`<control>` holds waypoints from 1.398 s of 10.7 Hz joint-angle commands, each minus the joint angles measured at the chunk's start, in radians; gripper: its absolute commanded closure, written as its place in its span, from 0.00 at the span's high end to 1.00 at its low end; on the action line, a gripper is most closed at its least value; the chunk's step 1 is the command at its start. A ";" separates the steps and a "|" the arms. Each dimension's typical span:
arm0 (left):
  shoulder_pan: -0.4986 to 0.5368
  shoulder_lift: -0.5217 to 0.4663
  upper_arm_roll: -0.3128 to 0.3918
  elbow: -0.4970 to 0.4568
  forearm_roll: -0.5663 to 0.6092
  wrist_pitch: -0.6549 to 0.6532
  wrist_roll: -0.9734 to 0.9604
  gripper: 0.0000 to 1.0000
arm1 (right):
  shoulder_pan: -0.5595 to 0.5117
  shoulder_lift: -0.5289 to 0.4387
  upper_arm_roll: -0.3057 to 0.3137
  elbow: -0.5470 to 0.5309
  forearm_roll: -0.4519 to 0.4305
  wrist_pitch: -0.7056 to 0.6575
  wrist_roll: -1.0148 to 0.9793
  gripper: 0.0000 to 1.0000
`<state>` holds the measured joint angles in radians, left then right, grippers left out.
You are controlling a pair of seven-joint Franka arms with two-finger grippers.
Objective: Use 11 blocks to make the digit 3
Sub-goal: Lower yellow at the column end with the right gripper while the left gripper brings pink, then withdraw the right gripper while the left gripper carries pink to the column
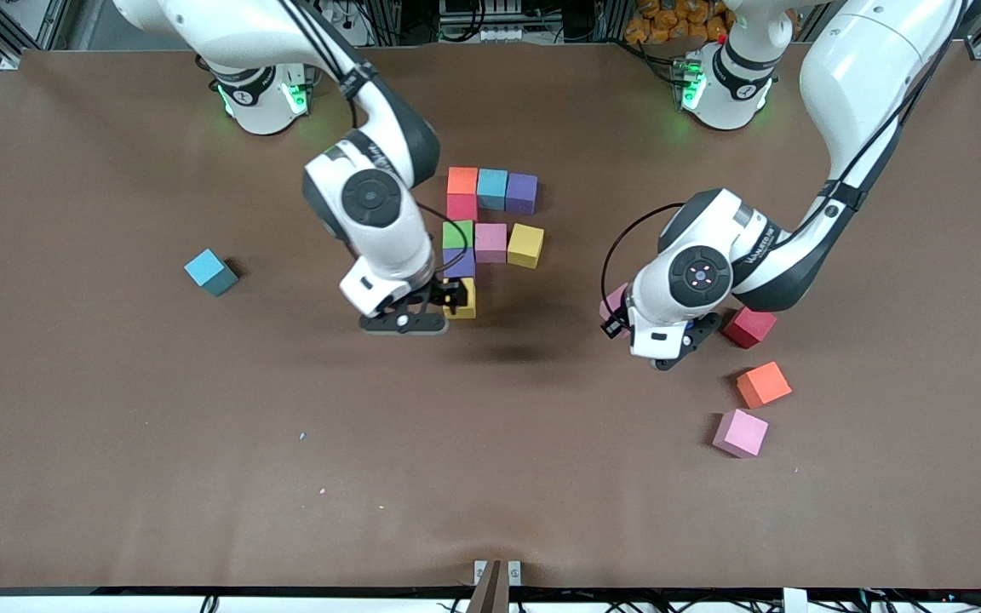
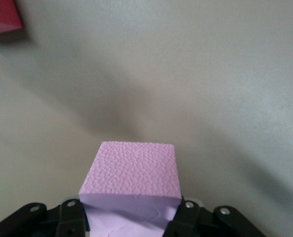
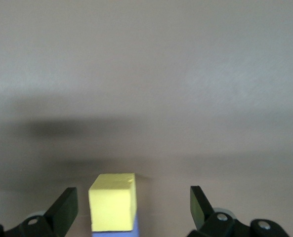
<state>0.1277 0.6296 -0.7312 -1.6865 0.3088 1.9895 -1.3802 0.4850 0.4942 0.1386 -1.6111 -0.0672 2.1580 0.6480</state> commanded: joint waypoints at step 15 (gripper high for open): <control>-0.112 0.042 0.004 0.014 -0.016 0.063 -0.340 0.03 | -0.213 -0.282 -0.056 0.019 -0.003 -0.383 -0.599 1.00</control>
<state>0.0278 0.6553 -0.7313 -1.6791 0.3087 2.0306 -1.6545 0.2800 0.2540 0.0936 -1.5677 -0.0728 1.7933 0.0940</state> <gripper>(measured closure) 0.441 0.000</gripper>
